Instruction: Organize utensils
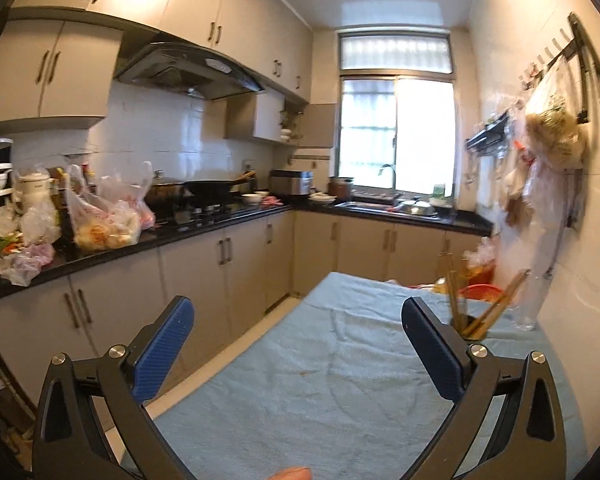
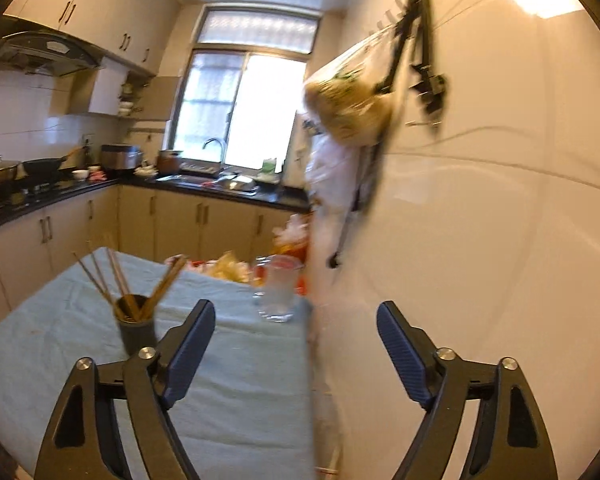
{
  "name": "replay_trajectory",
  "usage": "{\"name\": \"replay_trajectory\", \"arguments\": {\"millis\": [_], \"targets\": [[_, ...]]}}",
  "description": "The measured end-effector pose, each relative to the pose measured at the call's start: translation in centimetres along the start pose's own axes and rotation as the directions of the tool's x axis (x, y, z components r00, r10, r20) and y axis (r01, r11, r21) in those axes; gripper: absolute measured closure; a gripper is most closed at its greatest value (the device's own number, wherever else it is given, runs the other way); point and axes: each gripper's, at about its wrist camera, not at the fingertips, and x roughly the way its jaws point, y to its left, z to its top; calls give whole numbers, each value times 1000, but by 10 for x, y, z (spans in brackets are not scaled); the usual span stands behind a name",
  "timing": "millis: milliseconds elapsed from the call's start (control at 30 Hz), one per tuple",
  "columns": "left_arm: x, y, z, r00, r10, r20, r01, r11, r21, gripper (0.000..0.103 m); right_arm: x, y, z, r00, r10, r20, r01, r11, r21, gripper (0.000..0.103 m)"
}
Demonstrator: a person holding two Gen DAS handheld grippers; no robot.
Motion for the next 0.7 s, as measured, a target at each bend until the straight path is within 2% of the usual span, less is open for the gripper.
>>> {"name": "replay_trajectory", "arguments": {"millis": [167, 300, 400, 467, 533, 700], "targets": [[-5, -3, -7, 999, -52, -8, 51, 998, -44, 0, -12, 22, -35, 998, 56, -26, -56, 998, 7, 11], [7, -11, -16, 991, -92, -96, 91, 996, -20, 0, 4, 50, -70, 985, 154, -81, -147, 986, 78, 11], [15, -20, -25, 986, -86, -142, 89, 996, 13, 0, 27, 74, -91, 948, 284, -143, -250, 944, 217, 11], [21, -25, -32, 983, -75, -167, 82, 996, 37, 0, 37, 88, -100, 928, 335, -163, -285, 920, 270, 11], [26, -31, -40, 980, -69, -187, 80, 995, 54, 0, 43, 102, -105, 920, 355, -166, -301, 911, 283, 11], [45, -45, -56, 964, -84, -253, 106, 992, 75, 0, 49, 120, -114, 920, 355, -165, -296, 907, 301, 11]]}}
